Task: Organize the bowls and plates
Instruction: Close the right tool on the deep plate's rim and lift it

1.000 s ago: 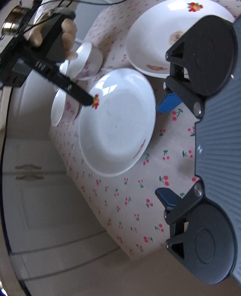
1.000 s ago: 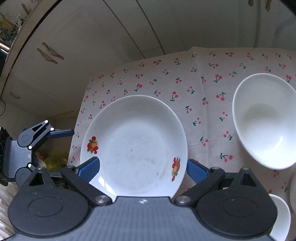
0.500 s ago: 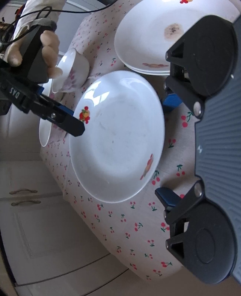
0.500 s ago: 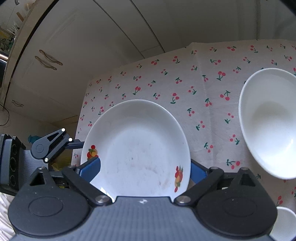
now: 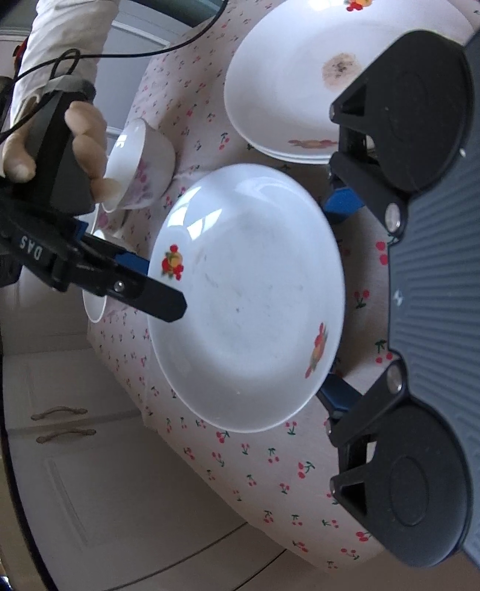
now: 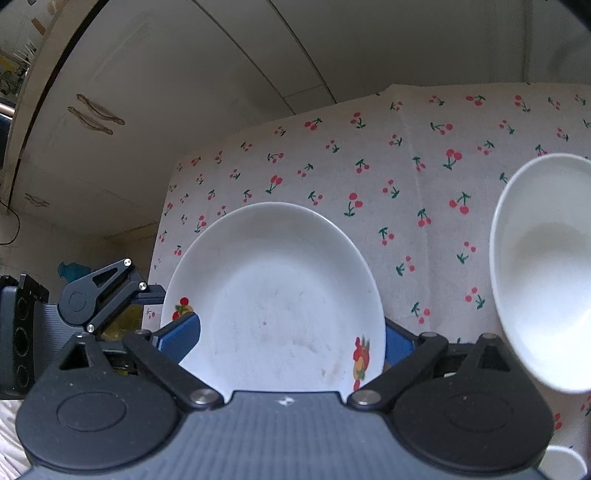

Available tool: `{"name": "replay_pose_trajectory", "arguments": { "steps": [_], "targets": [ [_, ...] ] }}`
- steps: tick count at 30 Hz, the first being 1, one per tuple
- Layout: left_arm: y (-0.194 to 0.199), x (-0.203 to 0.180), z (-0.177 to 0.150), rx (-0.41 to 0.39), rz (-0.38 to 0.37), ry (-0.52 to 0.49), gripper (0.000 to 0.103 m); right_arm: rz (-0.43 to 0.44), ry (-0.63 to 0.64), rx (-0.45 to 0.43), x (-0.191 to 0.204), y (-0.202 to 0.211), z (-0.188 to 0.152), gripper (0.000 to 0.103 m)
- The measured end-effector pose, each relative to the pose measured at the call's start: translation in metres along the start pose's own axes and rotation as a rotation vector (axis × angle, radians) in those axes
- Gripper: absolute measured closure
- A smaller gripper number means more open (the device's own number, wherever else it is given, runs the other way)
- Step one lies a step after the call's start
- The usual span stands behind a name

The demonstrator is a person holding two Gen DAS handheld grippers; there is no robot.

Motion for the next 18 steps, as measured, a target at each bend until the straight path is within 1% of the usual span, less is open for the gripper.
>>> {"name": "replay_pose_trajectory", "arguments": {
  "steps": [5, 8, 18],
  "targets": [
    [-0.0002, -0.0008, 0.0001, 0.006, 0.013, -0.004, 0.016, -0.012, 0.037, 0.014, 0.0036, -0.0029, -0.0008, 0.0],
    [0.0002, -0.0011, 0.0005, 0.012, 0.018, -0.007, 0.016, -0.013, 0.039, 0.013, 0.0035, -0.0037, -0.001, 0.0],
    [0.006, -0.0013, 0.0052, 0.015, 0.043, -0.012, 0.016, -0.018, 0.065, -0.005, 0.0077, -0.0004, 0.0013, 0.0]
  ]
}}
Point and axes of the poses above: each gripper's, at about its wrist camera, not at the fingertips, and y roughly against the way its jaws point, x to its left, z to its top, the point moved 4 cm from there along -y, roughly the way its jaws point, and after that the axes turned 2 degrees about -z, right-handed, at the moved point
